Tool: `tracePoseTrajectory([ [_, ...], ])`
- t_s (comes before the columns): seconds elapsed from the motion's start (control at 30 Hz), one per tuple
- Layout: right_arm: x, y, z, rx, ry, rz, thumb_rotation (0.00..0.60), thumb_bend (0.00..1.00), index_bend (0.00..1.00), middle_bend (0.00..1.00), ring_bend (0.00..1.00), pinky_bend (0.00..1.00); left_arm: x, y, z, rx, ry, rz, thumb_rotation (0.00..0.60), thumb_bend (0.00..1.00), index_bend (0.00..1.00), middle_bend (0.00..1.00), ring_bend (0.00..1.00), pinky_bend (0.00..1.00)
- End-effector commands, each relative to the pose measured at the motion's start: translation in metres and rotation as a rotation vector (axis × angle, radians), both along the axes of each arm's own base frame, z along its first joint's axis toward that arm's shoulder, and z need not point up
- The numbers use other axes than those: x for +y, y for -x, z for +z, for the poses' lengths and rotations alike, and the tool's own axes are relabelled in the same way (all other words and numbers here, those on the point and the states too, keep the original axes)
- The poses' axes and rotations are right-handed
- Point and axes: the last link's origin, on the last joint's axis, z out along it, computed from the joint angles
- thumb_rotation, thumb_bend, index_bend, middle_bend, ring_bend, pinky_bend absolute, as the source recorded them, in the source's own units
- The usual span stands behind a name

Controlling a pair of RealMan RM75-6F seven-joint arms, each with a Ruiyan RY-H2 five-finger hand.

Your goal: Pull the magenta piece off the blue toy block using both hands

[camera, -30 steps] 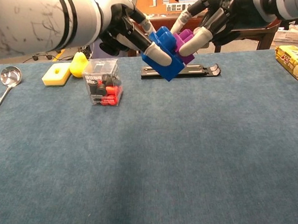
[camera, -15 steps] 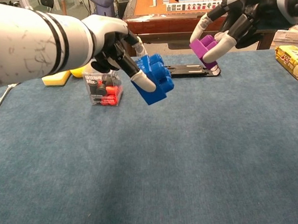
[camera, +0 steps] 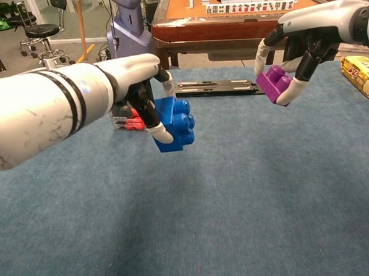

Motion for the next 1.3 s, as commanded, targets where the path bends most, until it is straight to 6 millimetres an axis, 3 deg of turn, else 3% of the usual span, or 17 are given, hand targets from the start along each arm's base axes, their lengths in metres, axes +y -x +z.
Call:
tracePoseTrajectory([
  [0.03,-0.001,0.004,-0.020,0.178,0.075,0.058,0.600,0.02,0.63,1.00,1.00,1.00,-0.003,0.004,-0.009,0.035,0.003,-0.014,0.600,0.02,0.76,1.00,1.00,1.00],
  [0.13,0.000,0.007,-0.031,0.233,0.071,0.060,0.600,0.02,0.63,1.00,1.00,1.00,-0.007,0.008,-0.016,0.061,0.028,-0.014,0.600,0.02,0.76,1.00,1.00,1.00],
  [0.23,0.000,0.011,-0.040,0.266,0.050,0.052,0.600,0.01,0.57,1.00,1.00,1.00,-0.008,0.012,-0.022,0.082,0.042,-0.015,0.600,0.02,0.75,1.00,1.00,1.00],
  [0.5,-0.002,0.016,-0.053,0.274,0.025,0.020,0.600,0.00,0.17,1.00,1.00,1.00,-0.012,0.017,-0.030,0.109,0.079,0.003,0.600,0.02,0.71,1.00,1.00,1.00],
  [0.67,-0.002,0.018,-0.056,0.276,0.026,0.012,0.600,0.00,0.01,0.96,1.00,1.00,-0.014,0.020,-0.034,0.109,0.088,0.018,0.600,0.02,0.62,1.00,1.00,1.00],
  [0.73,-0.002,0.018,-0.056,0.265,0.034,0.010,0.600,0.00,0.00,0.94,0.99,1.00,-0.015,0.021,-0.035,0.120,0.085,0.012,0.600,0.02,0.54,1.00,1.00,1.00],
  [0.9,0.000,0.018,-0.048,0.228,0.047,0.008,0.600,0.00,0.00,0.93,0.97,1.00,-0.019,0.023,-0.033,0.137,0.082,0.002,0.600,0.02,0.25,1.00,1.00,1.00],
  [1.03,0.005,0.020,-0.035,0.211,0.065,0.008,0.600,0.00,0.00,0.93,0.97,1.00,-0.023,0.027,-0.029,0.161,0.091,0.002,0.600,0.02,0.12,1.00,1.00,1.00],
  [1.17,0.015,0.026,-0.016,0.188,0.093,0.009,0.600,0.00,0.00,0.91,0.96,1.00,-0.029,0.035,-0.021,0.169,0.089,0.007,0.600,0.02,0.08,1.00,1.00,1.00],
  [1.3,0.029,0.037,0.003,0.160,0.129,0.024,0.600,0.00,0.01,0.84,0.88,1.00,-0.031,0.050,-0.003,0.126,0.032,0.034,0.600,0.02,0.08,0.98,0.98,1.00],
])
